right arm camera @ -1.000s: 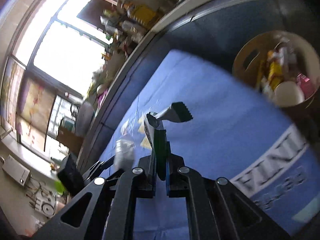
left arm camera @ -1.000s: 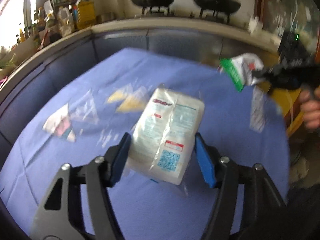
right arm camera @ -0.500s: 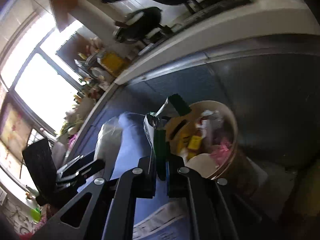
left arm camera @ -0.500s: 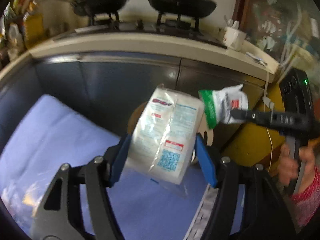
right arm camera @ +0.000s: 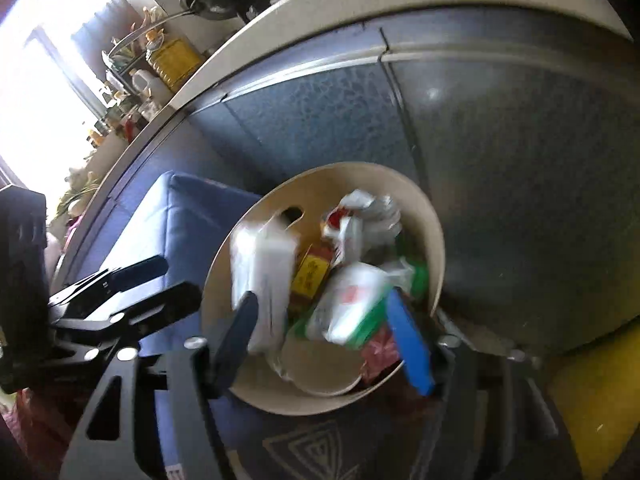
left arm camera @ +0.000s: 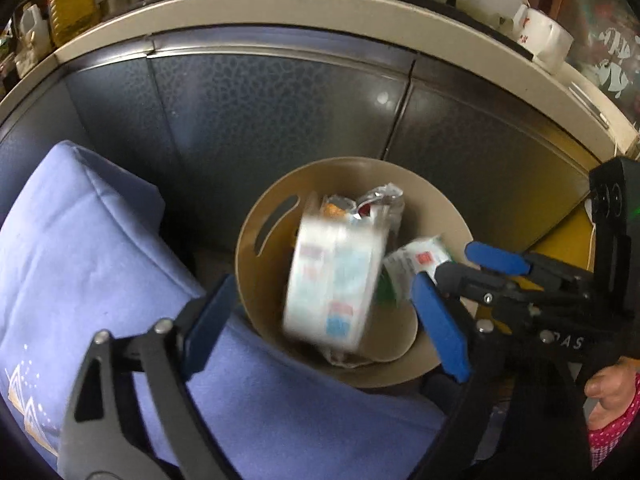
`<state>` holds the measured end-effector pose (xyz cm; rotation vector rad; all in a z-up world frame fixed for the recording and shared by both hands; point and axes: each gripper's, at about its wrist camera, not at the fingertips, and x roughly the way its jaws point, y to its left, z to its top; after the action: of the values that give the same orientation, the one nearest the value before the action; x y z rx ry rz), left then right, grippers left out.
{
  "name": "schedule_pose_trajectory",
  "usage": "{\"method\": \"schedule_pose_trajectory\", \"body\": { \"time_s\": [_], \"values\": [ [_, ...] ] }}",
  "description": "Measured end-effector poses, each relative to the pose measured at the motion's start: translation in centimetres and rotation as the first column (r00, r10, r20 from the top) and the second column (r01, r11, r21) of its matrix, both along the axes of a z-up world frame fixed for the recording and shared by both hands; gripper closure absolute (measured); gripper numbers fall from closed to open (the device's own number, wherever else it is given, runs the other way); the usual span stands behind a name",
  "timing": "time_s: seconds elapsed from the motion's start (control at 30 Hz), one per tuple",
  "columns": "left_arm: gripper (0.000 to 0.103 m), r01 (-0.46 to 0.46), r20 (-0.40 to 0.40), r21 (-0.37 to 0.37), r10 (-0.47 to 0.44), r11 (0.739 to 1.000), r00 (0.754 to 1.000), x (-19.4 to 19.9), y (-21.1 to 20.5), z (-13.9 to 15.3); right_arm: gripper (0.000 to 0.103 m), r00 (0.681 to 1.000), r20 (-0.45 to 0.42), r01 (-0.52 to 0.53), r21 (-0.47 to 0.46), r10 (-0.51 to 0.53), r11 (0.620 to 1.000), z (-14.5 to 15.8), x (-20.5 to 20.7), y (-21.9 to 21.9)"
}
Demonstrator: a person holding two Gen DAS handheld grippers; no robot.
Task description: Collect trash
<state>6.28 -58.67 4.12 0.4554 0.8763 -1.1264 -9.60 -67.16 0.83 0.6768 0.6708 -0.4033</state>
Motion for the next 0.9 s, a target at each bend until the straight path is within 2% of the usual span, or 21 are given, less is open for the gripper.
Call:
{"method": "schedule_pose_trajectory", "body": {
  "time_s": [0.07,0.2,0.3,0.47,0.63,0.9],
  "values": [
    [0.018,-0.021,0.005,-0.04,0.022,0.999,1.0,0.0,1.1,1.2,0.037,1.0,0.018,0.005,-0.016,-0.004,1.0,0.8,-0.5,0.3],
    [0.018,-0.067,0.006,-0.13,0.068,0.989,0.998,-0.3,4.3,4.1,0.037,0.992,0.103,0.083,-0.038,-0.079,0.996,3.0,-3.1,1.3],
    [0.018,-0.121,0.063,-0.18,0.134,0.976,0.989,-1.5,8.0,6.0,0.035,0.983,0.137,0.129,-0.029,-0.123,0.991,4.3,-4.7,3.0],
    [0.018,-0.19,0.168,-0.189,0.223,0.963,0.96,-4.1,13.0,7.5,0.028,0.978,0.13,0.161,0.011,-0.161,0.987,4.7,-5.8,7.2],
    [0.018,-0.261,0.188,-0.199,0.298,0.945,0.936,-6.2,18.2,8.2,0.024,0.982,0.103,0.157,0.035,-0.159,0.987,4.7,-6.1,12.7],
    [0.014,-0.294,0.213,-0.22,0.34,0.93,0.916,-9.4,24.8,8.5,0.024,0.991,0.07,0.114,-0.032,-0.111,0.993,6.2,-6.4,19.4]
  ]
}}
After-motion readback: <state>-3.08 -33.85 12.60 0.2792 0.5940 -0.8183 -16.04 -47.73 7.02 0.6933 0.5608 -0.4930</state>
